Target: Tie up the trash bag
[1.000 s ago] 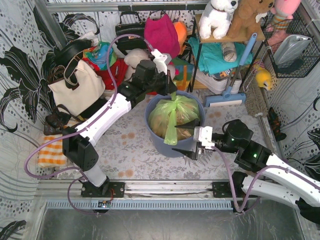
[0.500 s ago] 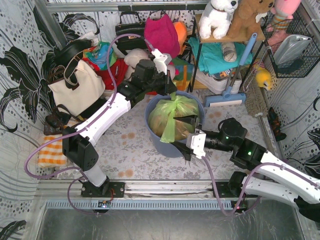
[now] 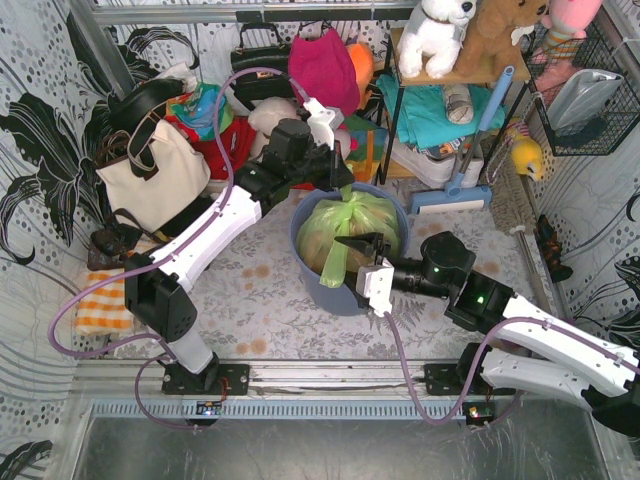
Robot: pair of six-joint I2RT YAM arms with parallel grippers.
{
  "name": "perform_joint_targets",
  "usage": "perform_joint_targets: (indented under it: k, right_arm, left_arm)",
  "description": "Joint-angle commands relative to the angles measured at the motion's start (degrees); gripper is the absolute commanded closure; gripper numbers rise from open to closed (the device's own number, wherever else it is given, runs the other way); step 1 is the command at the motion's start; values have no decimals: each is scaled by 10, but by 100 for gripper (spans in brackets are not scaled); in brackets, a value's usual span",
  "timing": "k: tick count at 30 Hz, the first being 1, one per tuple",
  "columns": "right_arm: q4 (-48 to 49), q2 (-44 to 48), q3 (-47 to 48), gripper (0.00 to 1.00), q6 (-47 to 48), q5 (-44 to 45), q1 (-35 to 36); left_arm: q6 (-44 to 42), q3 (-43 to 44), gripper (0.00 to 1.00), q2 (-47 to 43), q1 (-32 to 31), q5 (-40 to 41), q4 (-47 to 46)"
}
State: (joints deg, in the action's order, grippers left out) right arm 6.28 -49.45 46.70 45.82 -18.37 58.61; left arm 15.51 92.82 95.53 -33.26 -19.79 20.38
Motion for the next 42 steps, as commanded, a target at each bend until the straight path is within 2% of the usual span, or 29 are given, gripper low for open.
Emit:
perform_joint_targets:
  k: [1, 3, 4, 7, 13, 20, 24, 30, 33, 37, 42]
  right_arm:
    - [28, -6, 13, 42, 13, -22, 3]
    - [27, -18, 23, 52, 6, -29, 3]
    - [26, -22, 27, 61, 2, -31, 3]
    - [26, -22, 35, 100, -16, -23, 3]
    - [53, -9, 53, 100, -133, 19, 3]
    - [31, 1, 112, 100, -218, -24, 3]
    - [25, 13, 99, 100, -259, -19, 3]
    - [45, 45, 12, 100, -341, 20, 3]
    - [59, 57, -16, 100, -370, 34, 3]
    - [71, 56, -8, 100, -376, 31, 3]
    - [50, 41, 52, 100, -374, 10, 3]
  left_arm:
    - [-10, 5, 100, -5, -1, -18, 28]
    - [-9, 6, 100, -7, -1, -17, 27]
    - [-9, 5, 100, -8, -1, -16, 27]
    - [-10, 4, 100, -12, -1, -10, 23]
    - [-12, 13, 100, -25, -1, 23, -1]
    - [-18, 86, 100, -26, 0, 61, -9]
    - [-12, 55, 100, -33, 0, 62, -41]
    - [4, -32, 100, -31, 0, 66, -69]
    - [5, -47, 100, -26, 0, 76, -73]
    - [1, -20, 100, -16, 0, 77, -63]
    - [-6, 55, 100, -19, 0, 76, -40]
